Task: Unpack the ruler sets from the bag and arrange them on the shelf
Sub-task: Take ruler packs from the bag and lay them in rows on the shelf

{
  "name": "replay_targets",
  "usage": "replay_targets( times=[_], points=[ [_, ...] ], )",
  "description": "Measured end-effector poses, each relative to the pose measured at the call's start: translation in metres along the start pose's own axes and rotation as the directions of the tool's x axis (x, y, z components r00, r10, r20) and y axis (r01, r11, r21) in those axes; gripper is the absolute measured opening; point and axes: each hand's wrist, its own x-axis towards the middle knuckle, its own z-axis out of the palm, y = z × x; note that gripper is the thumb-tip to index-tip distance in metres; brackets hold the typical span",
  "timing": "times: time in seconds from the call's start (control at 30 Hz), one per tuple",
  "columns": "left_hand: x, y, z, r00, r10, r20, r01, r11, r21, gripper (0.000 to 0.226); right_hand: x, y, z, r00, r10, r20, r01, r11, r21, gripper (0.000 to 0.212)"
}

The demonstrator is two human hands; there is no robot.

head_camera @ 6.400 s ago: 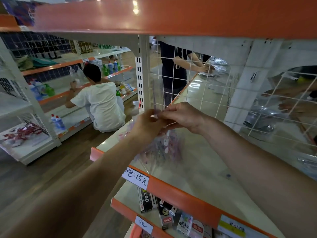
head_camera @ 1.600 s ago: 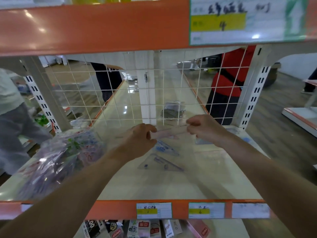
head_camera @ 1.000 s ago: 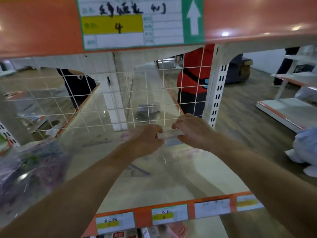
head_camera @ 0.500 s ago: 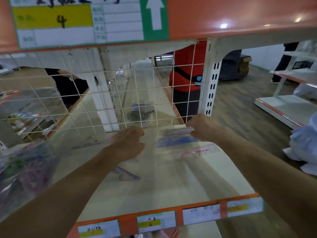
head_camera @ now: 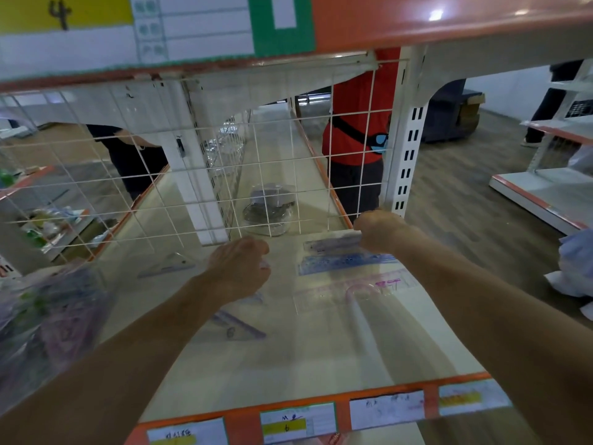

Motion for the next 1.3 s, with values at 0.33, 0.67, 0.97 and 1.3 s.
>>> replay_targets(
  times=[0.33, 0.67, 0.97, 1.3],
  points=[
    [-0.014, -0.010, -0.012, 1.000, -0.011, -0.007, 0.011, 0.999, -0.051, 0.014, -0.023, -0.056, -0.022, 0.983, -0.139, -0.118, 0.130, 0.988, -0.081, 0.029],
    [-0.057, -0.067, -0.026, 0.993, -0.109, -0.051, 0.107, 0.993, -0.040, 0.041, -0.057, -0.147, -0.038, 0.907, -0.343, -0.242, 0.343, 0.938, -0.045, 0.026],
    [-0.113, -0.137, -0.033, 0.948, -0.311, -0.072, 0.305, 0.948, -0.089, 0.037, -0.080, -0.234, -0.028, 0.817, -0.511, -0.267, 0.540, 0.841, 0.041, 0.025],
    [-0.177, -0.195, -0.042, 0.867, -0.477, -0.140, 0.458, 0.876, -0.148, 0.032, -0.102, -0.323, 0.004, 0.796, -0.576, -0.187, 0.605, 0.764, 0.223, 0.029]
  ],
)
